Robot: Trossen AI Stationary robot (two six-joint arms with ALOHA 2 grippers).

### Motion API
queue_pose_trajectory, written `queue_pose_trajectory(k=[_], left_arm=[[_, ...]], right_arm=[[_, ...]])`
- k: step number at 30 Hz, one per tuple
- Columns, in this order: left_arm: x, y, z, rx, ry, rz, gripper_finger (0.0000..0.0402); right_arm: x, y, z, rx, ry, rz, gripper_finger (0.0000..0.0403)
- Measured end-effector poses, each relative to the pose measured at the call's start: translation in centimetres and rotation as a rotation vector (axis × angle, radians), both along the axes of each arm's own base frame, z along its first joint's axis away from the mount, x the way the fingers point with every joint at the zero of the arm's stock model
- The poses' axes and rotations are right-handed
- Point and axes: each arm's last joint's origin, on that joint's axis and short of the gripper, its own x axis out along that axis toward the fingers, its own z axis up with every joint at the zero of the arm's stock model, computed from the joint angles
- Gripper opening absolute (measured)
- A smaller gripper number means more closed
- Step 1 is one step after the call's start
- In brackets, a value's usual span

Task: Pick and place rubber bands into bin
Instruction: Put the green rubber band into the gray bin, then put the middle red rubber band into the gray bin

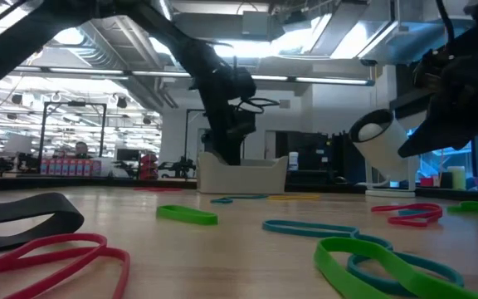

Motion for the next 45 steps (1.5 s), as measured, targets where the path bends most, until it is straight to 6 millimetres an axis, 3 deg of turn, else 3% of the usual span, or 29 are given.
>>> queue_pose_trajectory(k=[7,14,18,24,29,35,40,45], left_arm=[[-0.3,0.0,0.8,0.013,0.004,-0.002,0.0133],[-1.6,-2.0,7.6,0.027,-0.113,0.062,0.0137],[-2.3,-5.8,11.0,0.010,-0.171,0.043,0.0116],[-3.8,-14.8,13.3,0.026,-0.411,-0.051,0.0081],[-6.8,-22.1,11.2,0.060,-0.509,-0.072,0.0058],[-10.6,-28.7,7.3,-0.022,-0.610,-0.089,0.0027],[-13.0,-32.3,4.8,-0.057,-0.689,-0.121,0.0003],[-14.6,-33.9,3.3,-0.049,-0.706,-0.123,0.0003]], right_arm=[[0.2,-0.5,0.0,-0.003,0.001,-0.029,0.0004],[0.2,-0.4,0.1,0.002,-0.008,-0.027,0.0009],[0.3,-0.3,0.1,0.021,-0.017,-0.017,0.0009],[0.6,0.0,0.4,0.099,-0.047,0.021,0.0009],[0.7,0.4,0.5,0.078,-0.008,0.205,0.0018],[0.7,0.8,0.4,0.043,0.028,0.378,0.0064],[1.5,1.1,0.3,-0.009,0.065,0.407,0.0091],[3.4,1.8,0.6,-0.070,0.149,0.394,0.0094]])
